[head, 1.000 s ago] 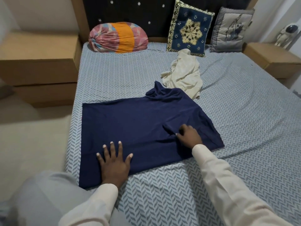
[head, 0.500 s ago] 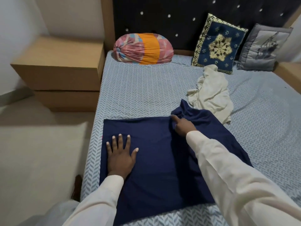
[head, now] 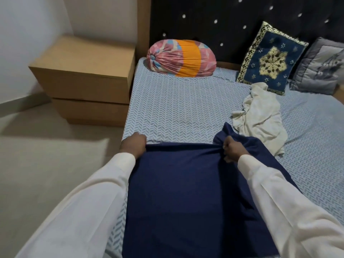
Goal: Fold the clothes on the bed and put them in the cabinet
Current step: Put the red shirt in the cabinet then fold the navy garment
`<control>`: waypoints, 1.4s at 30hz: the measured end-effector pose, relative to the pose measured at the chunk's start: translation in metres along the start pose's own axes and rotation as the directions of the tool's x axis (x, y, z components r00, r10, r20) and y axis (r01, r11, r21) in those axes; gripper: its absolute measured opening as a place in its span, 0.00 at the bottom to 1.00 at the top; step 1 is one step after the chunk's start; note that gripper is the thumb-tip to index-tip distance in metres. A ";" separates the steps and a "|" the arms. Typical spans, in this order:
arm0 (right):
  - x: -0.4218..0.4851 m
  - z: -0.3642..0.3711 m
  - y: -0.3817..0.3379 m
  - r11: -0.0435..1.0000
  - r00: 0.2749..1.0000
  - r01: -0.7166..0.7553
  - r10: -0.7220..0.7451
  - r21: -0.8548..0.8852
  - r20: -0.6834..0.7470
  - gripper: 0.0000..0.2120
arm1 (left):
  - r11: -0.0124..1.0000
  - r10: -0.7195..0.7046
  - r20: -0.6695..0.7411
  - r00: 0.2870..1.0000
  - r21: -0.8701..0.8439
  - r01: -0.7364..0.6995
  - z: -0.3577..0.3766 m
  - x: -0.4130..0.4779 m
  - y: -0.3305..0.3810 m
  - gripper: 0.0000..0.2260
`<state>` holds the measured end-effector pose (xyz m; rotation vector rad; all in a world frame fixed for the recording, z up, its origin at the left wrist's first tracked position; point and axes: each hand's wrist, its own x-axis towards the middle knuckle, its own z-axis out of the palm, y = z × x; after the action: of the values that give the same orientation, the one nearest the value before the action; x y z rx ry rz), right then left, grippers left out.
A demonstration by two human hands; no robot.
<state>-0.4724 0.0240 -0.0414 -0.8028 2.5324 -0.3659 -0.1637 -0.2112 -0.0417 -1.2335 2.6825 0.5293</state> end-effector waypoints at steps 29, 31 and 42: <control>-0.179 0.045 0.055 0.958 0.886 0.165 -0.247 -0.233 -0.391 0.12 | 0.995 0.083 -0.240 0.967 0.075 -0.067 0.066 -0.198 0.043 0.26; -0.165 0.057 0.034 0.933 0.894 0.190 -0.293 -0.304 -0.340 0.18 | 0.988 0.139 -0.133 0.981 -0.041 -0.146 0.076 -0.189 0.076 0.30; -0.107 0.004 0.074 0.984 0.840 -0.163 0.180 0.078 -0.512 0.27 | 0.974 0.209 0.047 0.977 0.080 -0.212 0.139 -0.186 0.107 0.51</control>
<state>-0.4279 0.1459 -0.0363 -0.5006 3.0607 -0.6328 -0.1261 0.0365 -0.0932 -0.9138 2.7881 0.4537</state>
